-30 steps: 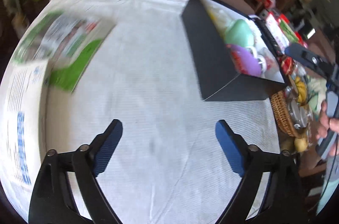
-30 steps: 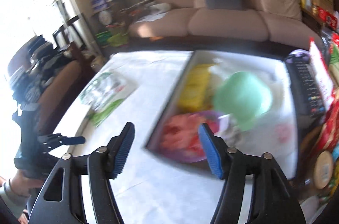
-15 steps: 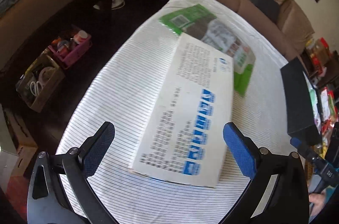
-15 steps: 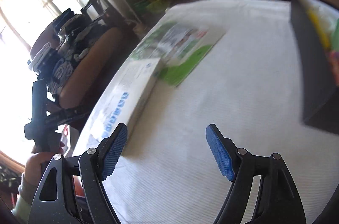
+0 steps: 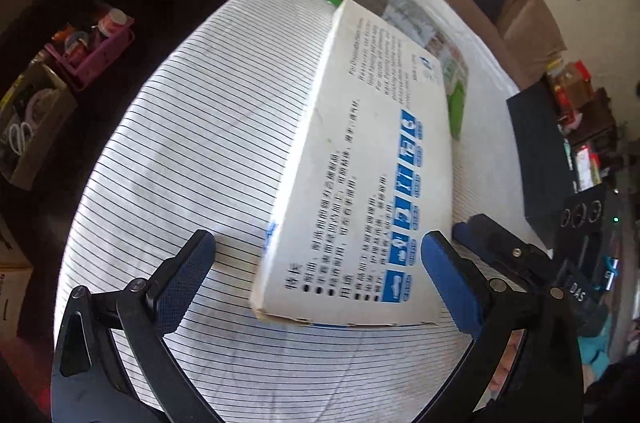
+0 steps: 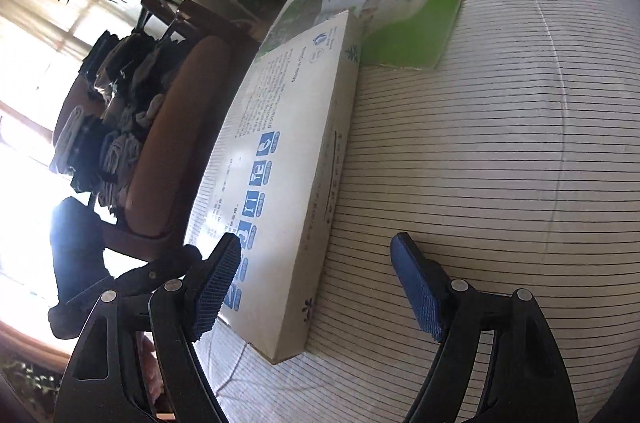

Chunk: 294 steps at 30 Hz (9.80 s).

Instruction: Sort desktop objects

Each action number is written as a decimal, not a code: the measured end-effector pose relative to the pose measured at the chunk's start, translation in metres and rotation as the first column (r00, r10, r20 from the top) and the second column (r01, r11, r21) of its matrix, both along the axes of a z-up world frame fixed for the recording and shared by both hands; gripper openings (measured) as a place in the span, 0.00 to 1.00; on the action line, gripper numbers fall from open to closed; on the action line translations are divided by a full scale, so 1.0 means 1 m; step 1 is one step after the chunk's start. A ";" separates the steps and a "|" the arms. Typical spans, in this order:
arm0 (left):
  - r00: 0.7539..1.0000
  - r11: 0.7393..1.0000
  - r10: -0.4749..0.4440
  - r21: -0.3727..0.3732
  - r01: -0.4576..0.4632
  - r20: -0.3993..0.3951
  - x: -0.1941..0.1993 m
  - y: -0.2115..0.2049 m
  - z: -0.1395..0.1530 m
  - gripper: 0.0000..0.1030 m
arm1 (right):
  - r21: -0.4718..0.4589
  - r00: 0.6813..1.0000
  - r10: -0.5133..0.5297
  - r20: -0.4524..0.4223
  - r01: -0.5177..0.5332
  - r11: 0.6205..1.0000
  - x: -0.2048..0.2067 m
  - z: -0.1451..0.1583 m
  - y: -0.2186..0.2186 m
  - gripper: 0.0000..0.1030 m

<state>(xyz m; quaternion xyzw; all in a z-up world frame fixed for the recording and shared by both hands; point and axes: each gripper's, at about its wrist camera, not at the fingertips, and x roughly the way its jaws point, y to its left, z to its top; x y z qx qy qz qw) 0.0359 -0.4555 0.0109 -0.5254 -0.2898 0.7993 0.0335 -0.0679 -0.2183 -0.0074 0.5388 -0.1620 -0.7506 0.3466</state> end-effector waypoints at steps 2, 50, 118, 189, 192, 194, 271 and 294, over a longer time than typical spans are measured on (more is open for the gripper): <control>0.999 0.998 -0.037 0.057 0.037 -0.008 -0.001 0.011 -0.001 0.99 | -0.019 1.000 0.005 0.018 -0.004 1.000 -0.001 -0.001 -0.002 0.78; 0.988 0.950 -0.151 0.273 0.155 -0.035 0.089 0.106 0.098 1.00 | 0.908 0.431 0.856 -0.287 -0.162 0.386 0.247 0.059 0.174 0.30; 0.931 0.824 -0.308 -0.434 0.364 0.196 0.130 0.331 0.023 1.00 | 0.291 0.955 -0.297 0.001 0.284 0.914 0.127 0.013 0.307 0.87; 0.856 0.751 -0.472 -0.414 0.515 0.209 -0.399 0.545 0.088 1.00 | 0.587 0.921 -0.227 -0.316 0.378 0.716 -0.356 0.115 0.432 0.92; 0.852 0.775 -0.484 -0.353 0.524 0.200 -0.400 0.532 0.100 0.95 | 0.594 0.937 -0.236 -0.257 0.346 0.726 -0.362 0.118 0.436 0.91; 0.855 0.778 -0.497 -0.361 0.514 0.148 -0.396 0.523 0.121 0.95 | 0.565 0.945 -0.244 -0.220 0.327 0.757 -0.359 0.127 0.443 0.92; 0.996 0.895 -0.088 -0.441 0.071 -0.020 -0.090 0.039 0.050 0.95 | 0.275 0.937 0.065 -0.344 0.034 0.961 -0.073 0.176 0.153 0.70; 0.995 0.903 -0.094 -0.419 0.095 0.022 -0.171 0.059 -0.009 0.09 | 0.309 0.976 -0.024 -0.214 0.091 0.947 -0.091 0.079 0.060 0.70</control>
